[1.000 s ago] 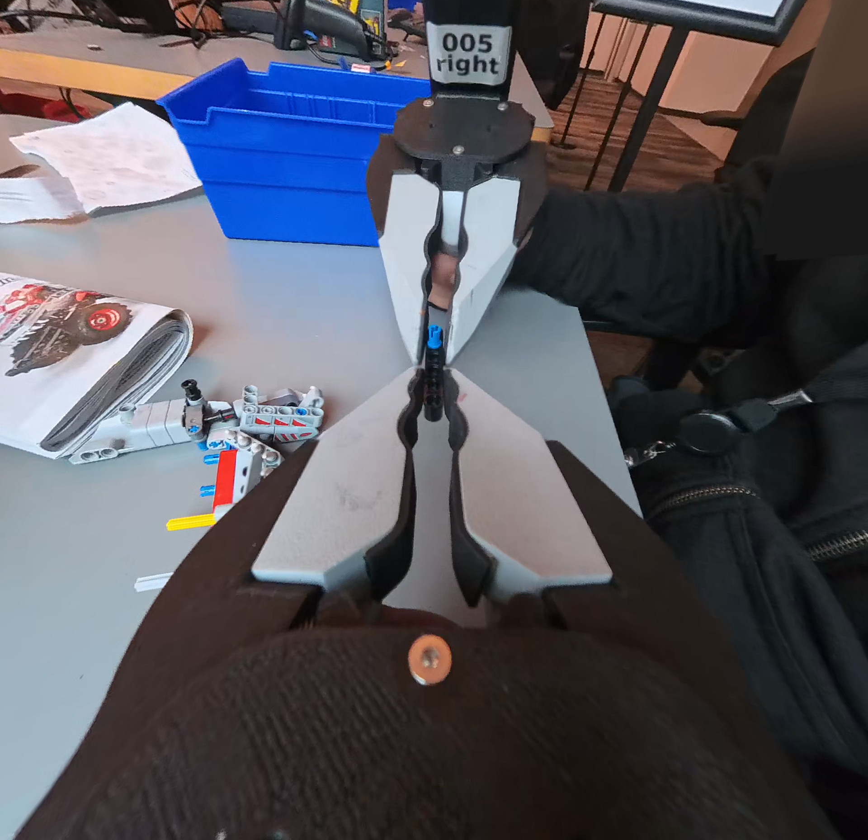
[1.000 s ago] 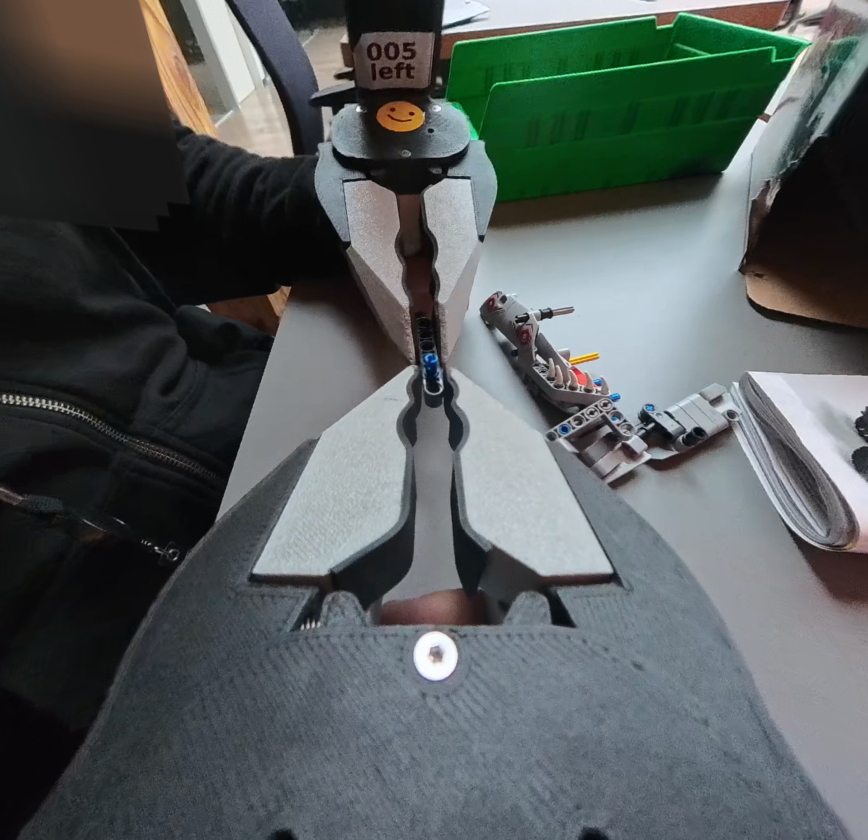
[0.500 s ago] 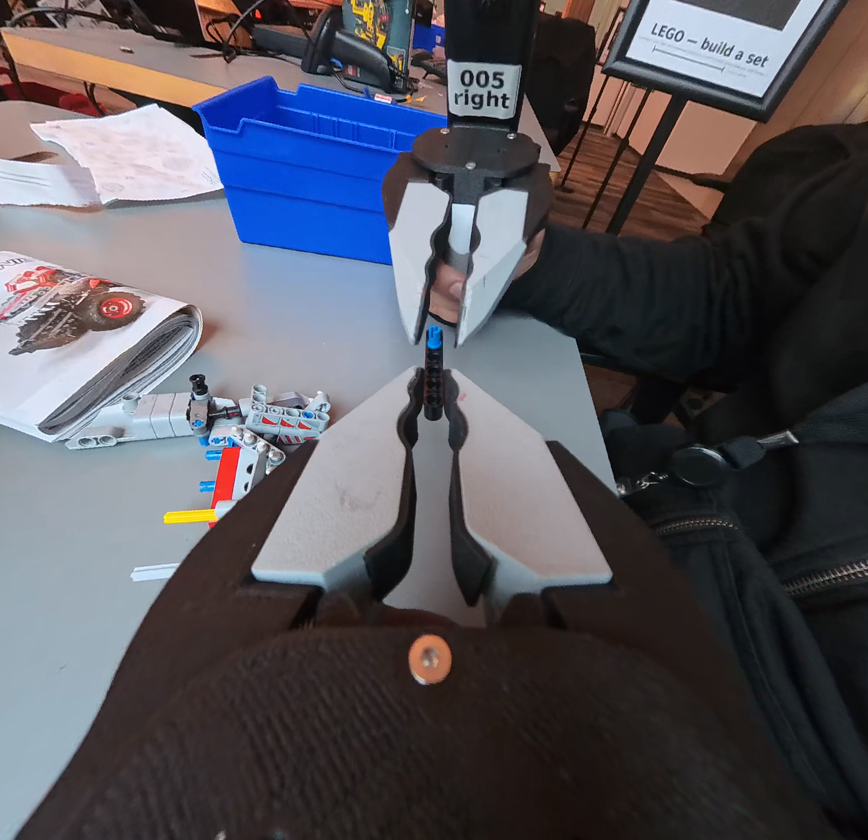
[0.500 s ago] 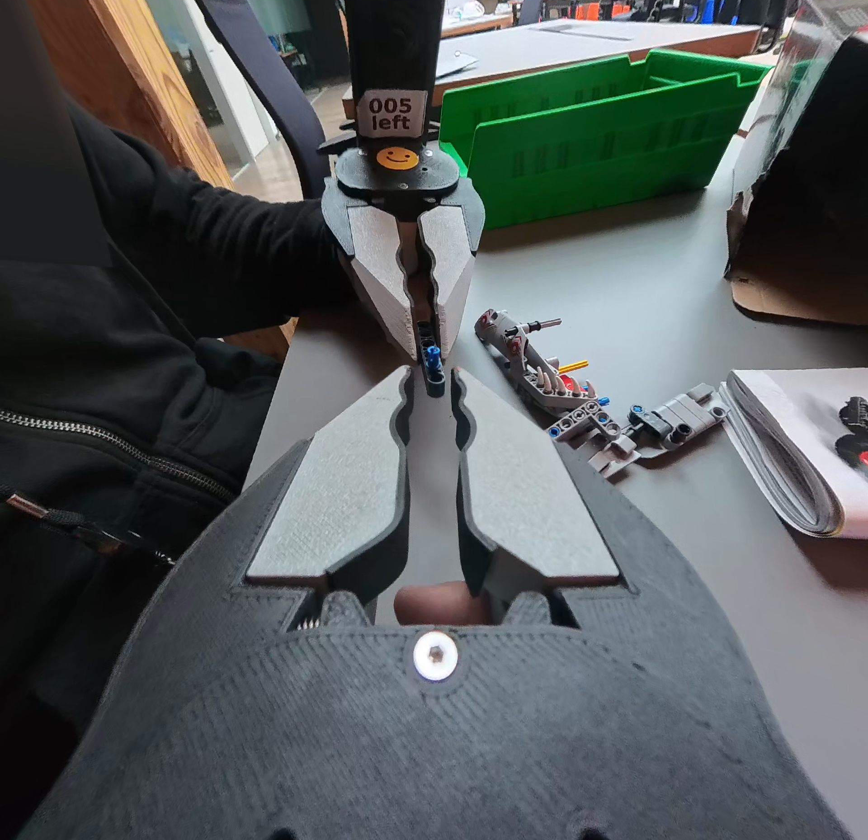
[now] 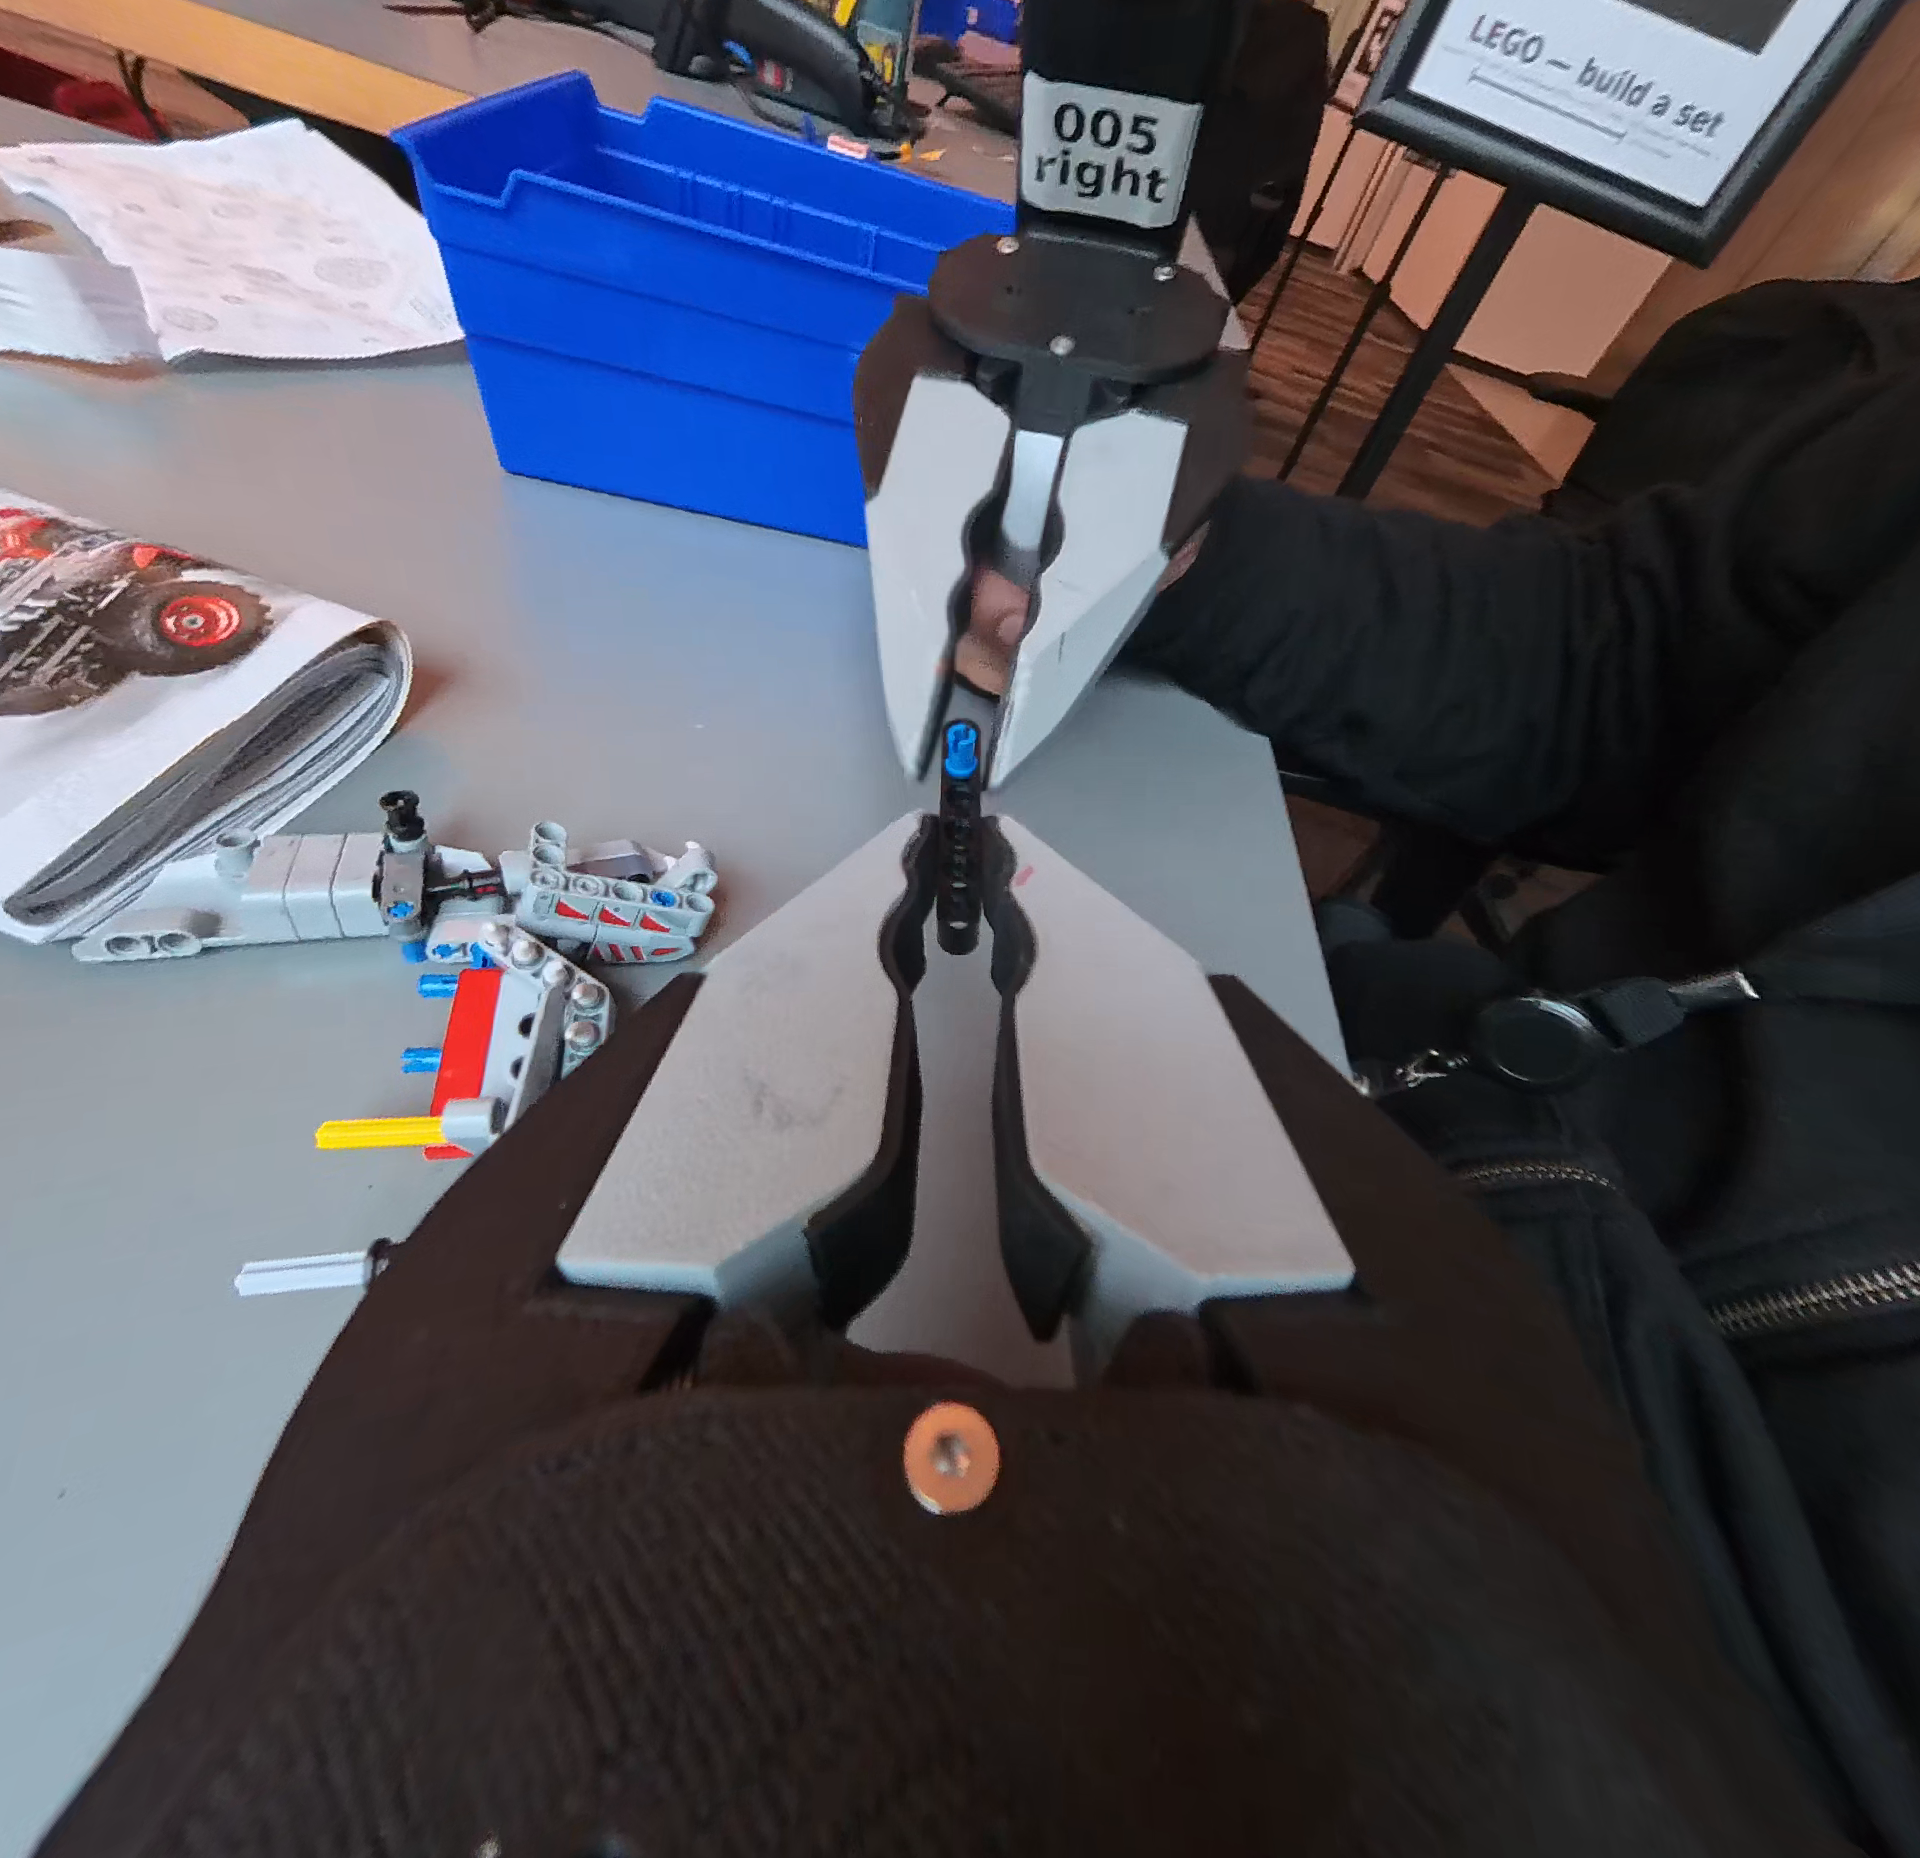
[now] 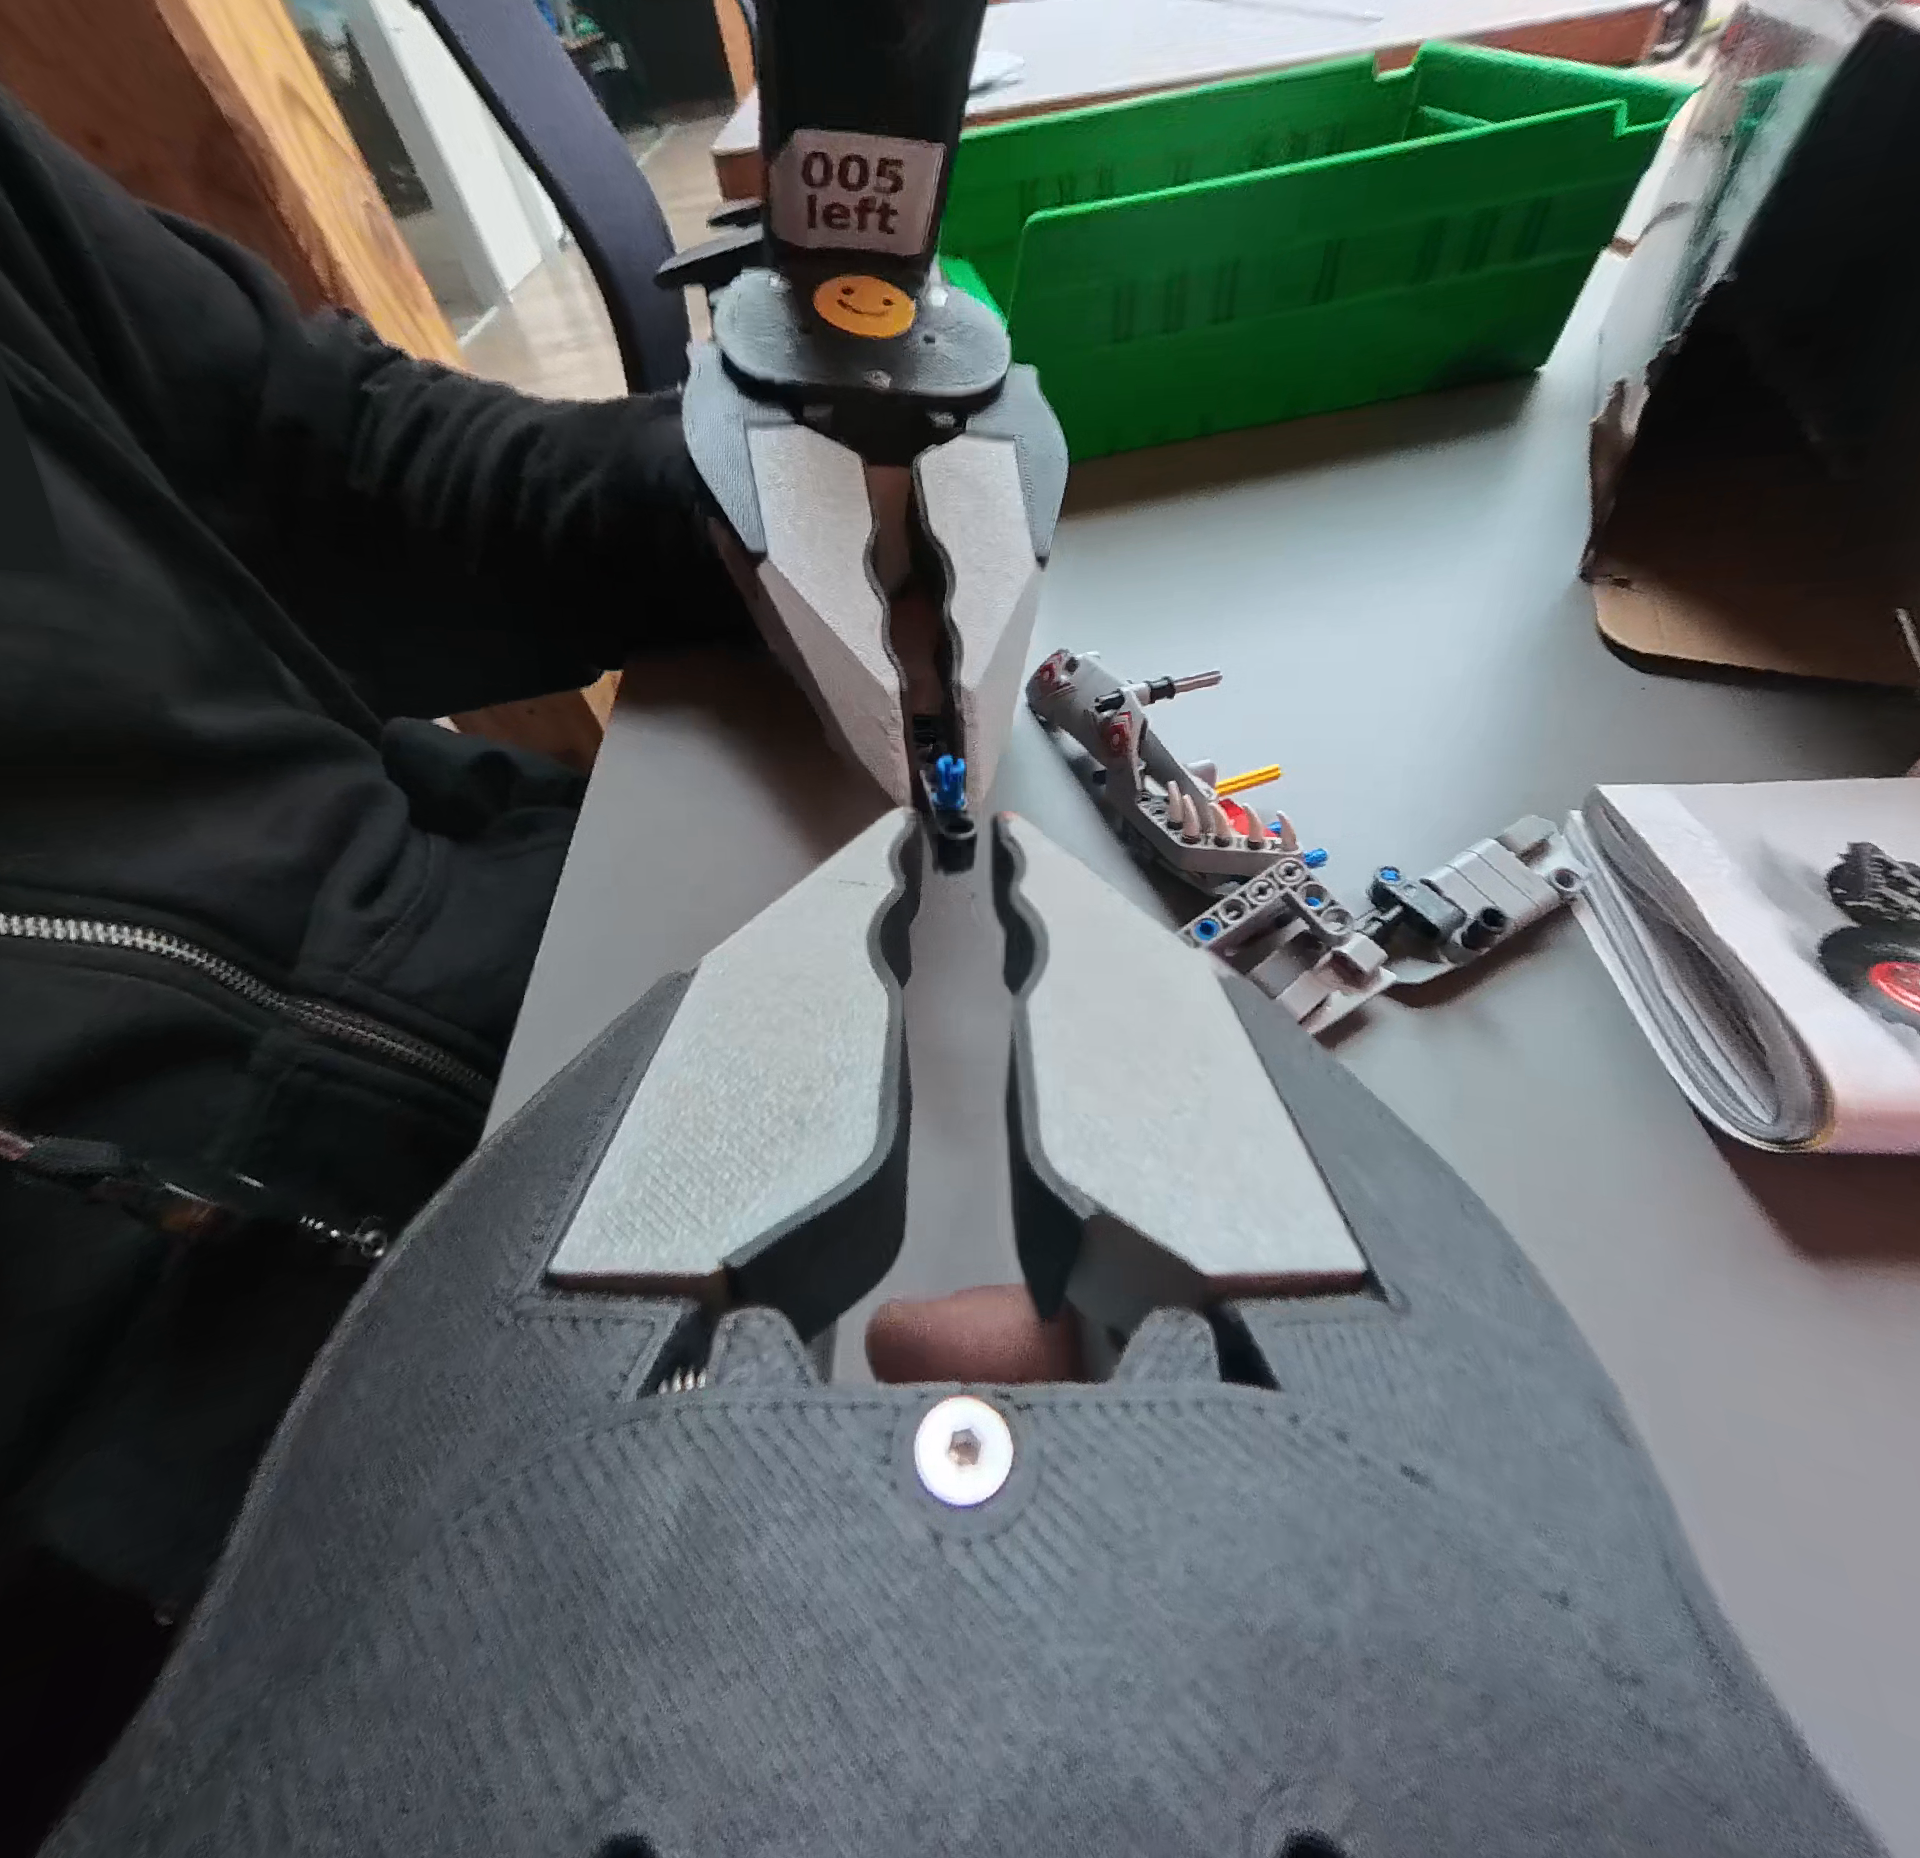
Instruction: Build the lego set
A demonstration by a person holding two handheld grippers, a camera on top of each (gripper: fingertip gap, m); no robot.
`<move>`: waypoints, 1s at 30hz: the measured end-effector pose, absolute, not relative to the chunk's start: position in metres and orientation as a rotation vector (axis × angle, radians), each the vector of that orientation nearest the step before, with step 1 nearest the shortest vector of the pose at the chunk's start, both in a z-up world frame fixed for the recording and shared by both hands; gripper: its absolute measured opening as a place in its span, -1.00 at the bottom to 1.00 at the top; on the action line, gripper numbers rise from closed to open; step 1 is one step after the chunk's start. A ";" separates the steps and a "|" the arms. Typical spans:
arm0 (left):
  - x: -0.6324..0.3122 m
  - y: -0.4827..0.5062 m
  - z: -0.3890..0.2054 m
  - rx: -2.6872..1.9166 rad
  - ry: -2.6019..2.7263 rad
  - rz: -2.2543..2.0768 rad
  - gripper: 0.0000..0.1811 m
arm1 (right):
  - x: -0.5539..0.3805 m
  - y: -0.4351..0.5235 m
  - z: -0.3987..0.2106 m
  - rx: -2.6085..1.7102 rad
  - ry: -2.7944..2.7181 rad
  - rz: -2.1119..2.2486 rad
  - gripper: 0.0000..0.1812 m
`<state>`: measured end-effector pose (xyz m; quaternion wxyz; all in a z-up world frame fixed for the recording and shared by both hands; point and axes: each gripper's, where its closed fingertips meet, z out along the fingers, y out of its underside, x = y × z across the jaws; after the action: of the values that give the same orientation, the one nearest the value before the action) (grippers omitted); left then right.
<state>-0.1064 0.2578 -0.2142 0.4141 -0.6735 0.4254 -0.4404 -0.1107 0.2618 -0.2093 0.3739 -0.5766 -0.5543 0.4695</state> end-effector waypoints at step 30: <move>-0.104 0.266 -0.227 -1.795 1.060 -1.026 -0.94 | -0.115 0.271 -0.217 -1.540 -1.404 1.190 -1.00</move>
<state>-0.1038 0.2661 -0.2274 0.3975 -0.7089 0.4187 -0.4051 -0.1147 0.2705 -0.2166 0.3625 -0.5981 -0.5452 0.4622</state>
